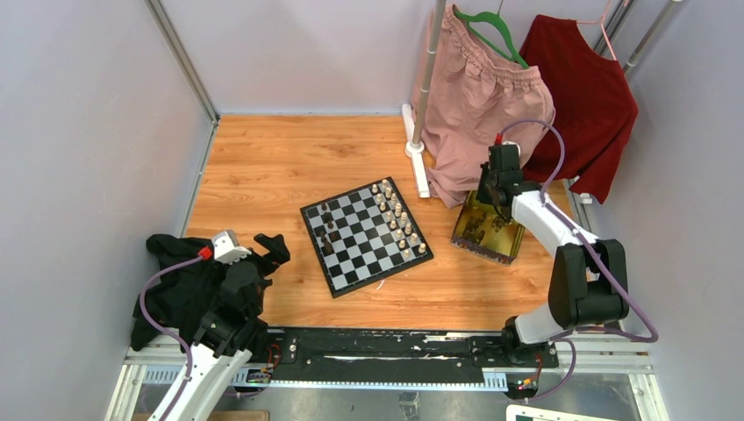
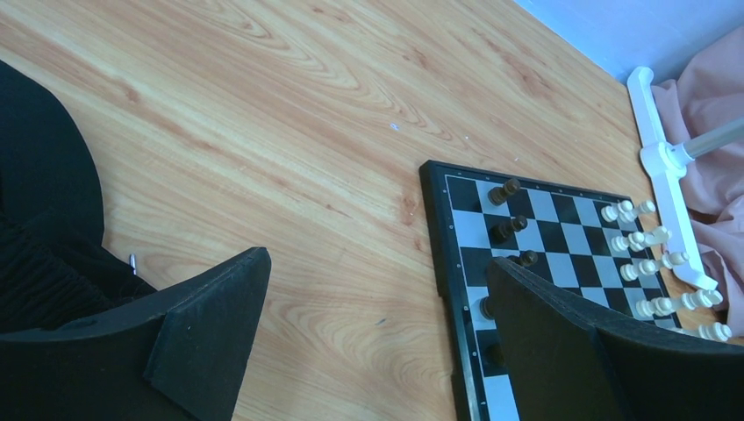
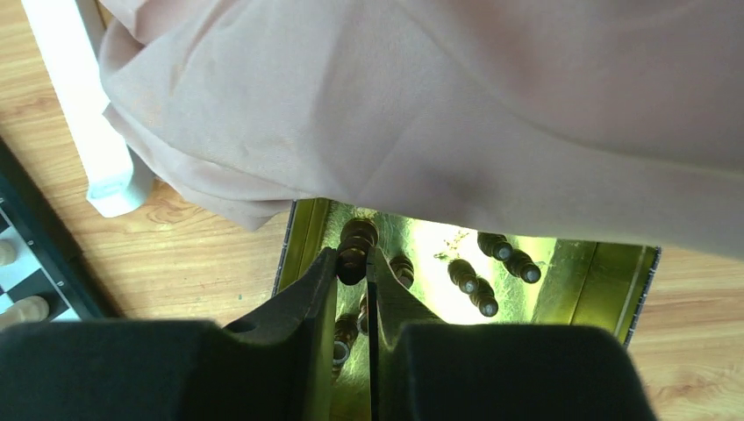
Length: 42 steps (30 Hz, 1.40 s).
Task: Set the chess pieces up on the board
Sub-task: Pick up the chess piece from the storage box, then place the chess piece on the chessboard.
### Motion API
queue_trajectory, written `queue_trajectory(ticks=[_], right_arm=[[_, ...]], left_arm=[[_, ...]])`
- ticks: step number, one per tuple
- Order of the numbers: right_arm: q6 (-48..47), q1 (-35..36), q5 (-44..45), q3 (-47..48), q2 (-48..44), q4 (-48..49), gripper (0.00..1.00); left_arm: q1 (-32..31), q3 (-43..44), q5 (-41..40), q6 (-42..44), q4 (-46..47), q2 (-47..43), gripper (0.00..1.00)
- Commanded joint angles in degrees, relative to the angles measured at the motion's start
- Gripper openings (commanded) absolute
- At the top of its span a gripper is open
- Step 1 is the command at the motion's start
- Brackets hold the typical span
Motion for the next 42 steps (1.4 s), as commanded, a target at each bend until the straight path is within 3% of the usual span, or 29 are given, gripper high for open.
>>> queue_trajectory(ticks=[1, 5, 10, 24, 31, 42], right_arm=[[-0.82, 1.41, -0.01, -0.34, -3.28, 0.05, 0.0], [-1.95, 4.74, -1.57, 1.15, -4.43, -0.54, 0.0], [-4.64, 13.93, -1.96, 6.64, -1.75, -2.11, 0.0], [-12.64, 39.77, -2.44, 36.32, 22.59, -7.83, 0.0], [-16.61, 46.41, -1.46, 47.03, 31.52, -9.36, 0.0], [-18.99, 50.99, -1.88, 59.53, 41.48, -15.8, 0.0]], left_arm=[[-0.37, -0.54, -0.33, 0.32, -0.19, -0.91, 1.0], [-0.37, -0.54, -0.46, 0.28, -0.42, -1.07, 1.0], [-0.37, -0.55, -0.8, 0.02, -0.95, -1.25, 1.0], [-0.37, -0.51, -0.99, -0.25, -1.85, -3.98, 1.0], [-0.37, -0.51, -0.71, -0.17, -2.06, -4.17, 1.0], [-0.37, -0.51, -0.66, -0.19, -2.03, -4.32, 1.0]])
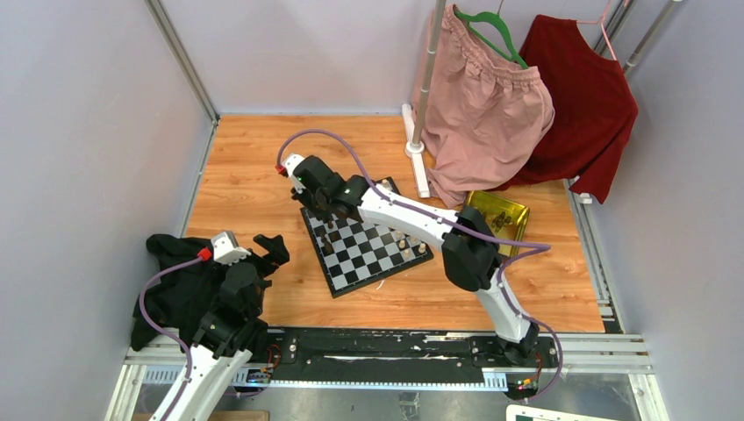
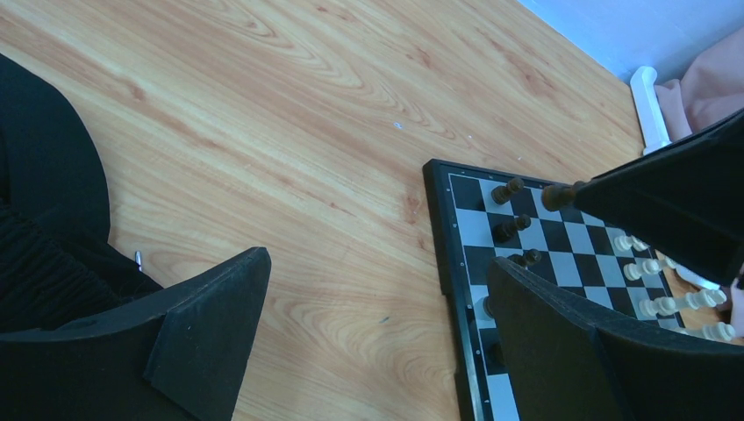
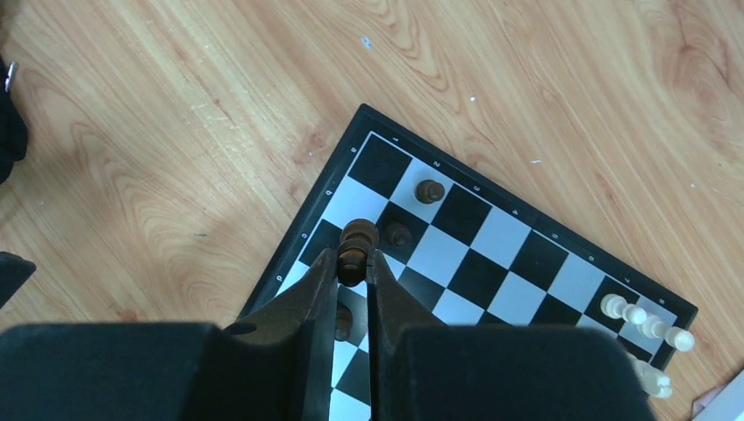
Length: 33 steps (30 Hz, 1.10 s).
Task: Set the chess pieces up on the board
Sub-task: Place the chess piece on the chessboard.
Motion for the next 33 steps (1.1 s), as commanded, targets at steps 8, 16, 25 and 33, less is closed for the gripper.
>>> queue_trajectory(ticks=[8, 16, 25, 33], right_arm=[[-1.61, 2.42, -0.12, 7.19, 6.74, -5.96, 0.0], [-1.27, 2.42, -0.21, 7.83, 8.88, -6.75, 0.0], [-1.22, 2.42, 0.13, 7.4, 9.82, -6.44, 0.0], [-1.07, 2.08, 0.21, 6.49, 9.6, -6.3, 0.0]], left_arm=[[-0.37, -0.51, -0.45, -0.17, -0.75, -3.3, 1.0], [-0.37, -0.53, -0.46, -0.21, -1.07, -3.58, 1.0], [-0.37, -0.56, -0.36, -0.15, -1.29, -4.14, 1.0], [-0.37, -0.56, -0.17, -0.03, -1.19, -4.14, 1.0]])
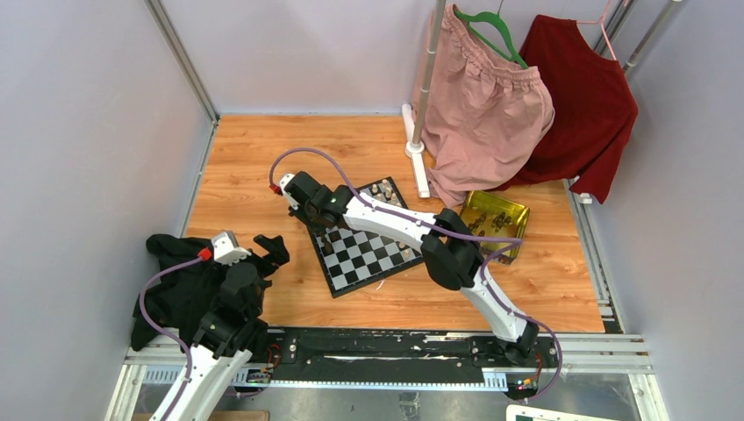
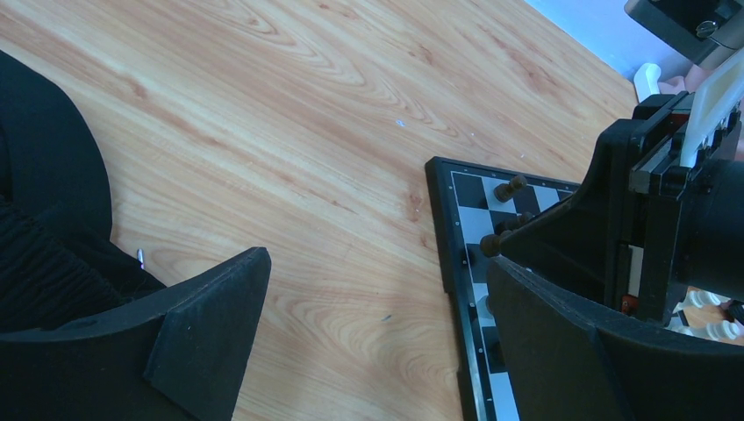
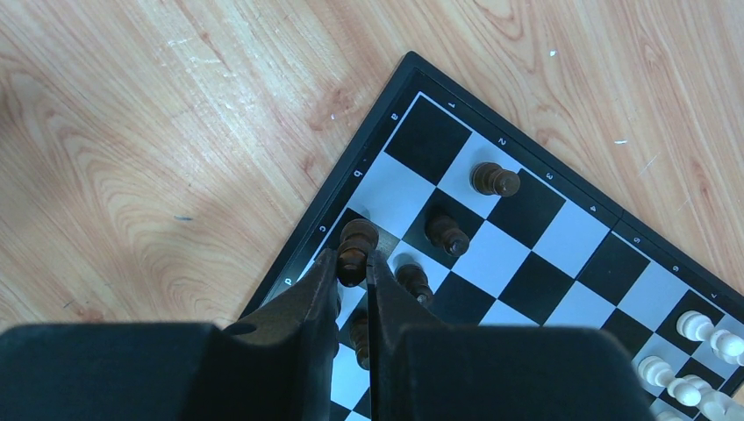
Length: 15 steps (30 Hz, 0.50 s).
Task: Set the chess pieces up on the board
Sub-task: Place the chess piece on the chessboard.
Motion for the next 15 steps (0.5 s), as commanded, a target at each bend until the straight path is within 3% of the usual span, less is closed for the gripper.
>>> queue_trajectory(ticks=[1, 15], right_arm=[[-0.1, 0.26, 0.35, 0.99, 0.79, -1.0, 0.0], [0.17, -0.46, 0.19, 0.61, 0.61, -1.51, 0.0]], left_arm=[[-0.37, -0.58, -0.17, -0.03, -0.82, -4.14, 1.0], [-0.37, -0.61, -0.06, 0.01, -0.68, -4.14, 1.0]])
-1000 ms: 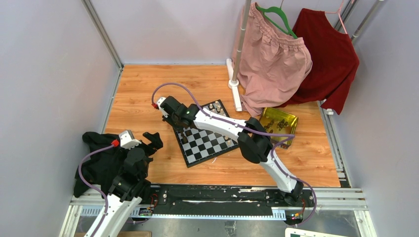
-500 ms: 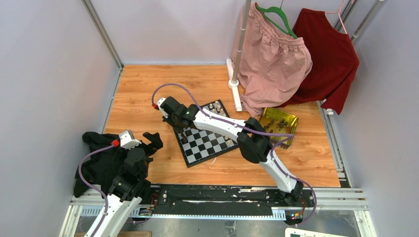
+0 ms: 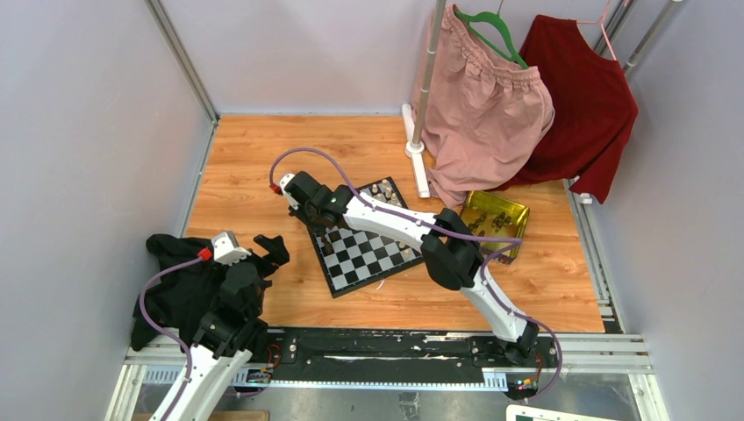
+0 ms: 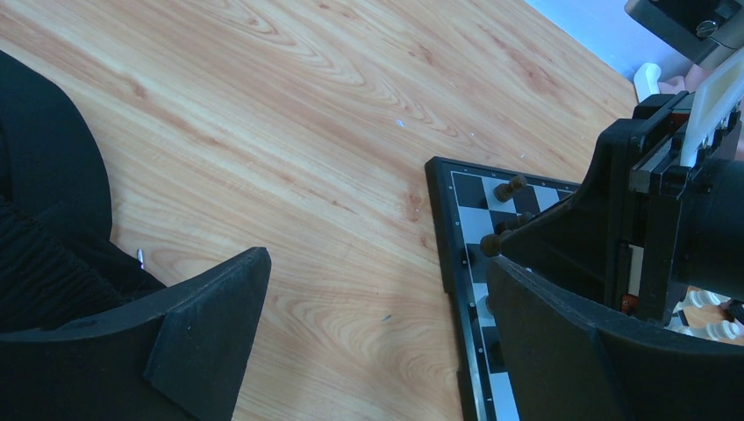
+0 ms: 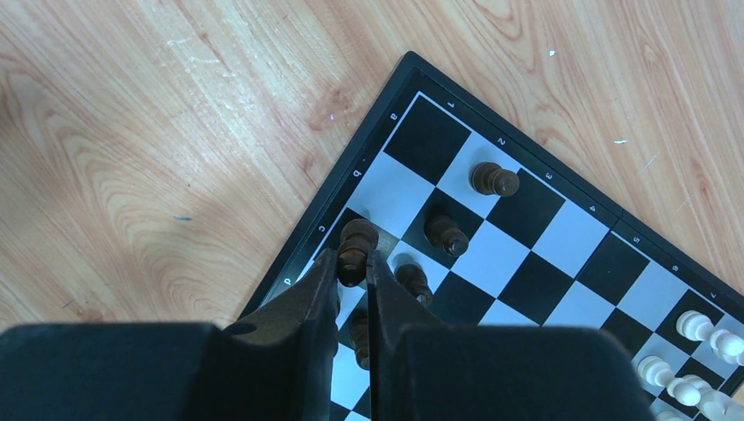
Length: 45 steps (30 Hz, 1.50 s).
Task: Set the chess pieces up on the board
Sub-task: Place the chess piece on the chessboard.
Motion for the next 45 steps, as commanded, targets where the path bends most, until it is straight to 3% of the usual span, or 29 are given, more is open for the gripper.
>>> queue_trajectory(ticks=[1, 30, 45], right_arm=[[0.18, -0.49, 0.07, 0.69, 0.61, -1.64, 0.0], [0.18, -0.86, -1.63, 4.45, 2.74, -4.33, 0.04], [-0.34, -0.86, -1.65, 4.13, 1.36, -4.43, 0.24]], left_arm=[[-0.37, -0.6, -0.13, 0.04, -0.67, -4.14, 1.0], [-0.37, -0.74, 0.2, 0.22, -0.33, -4.14, 1.0], [-0.37, -0.73, 0.32, 0.32, -0.15, -4.05, 1.0]])
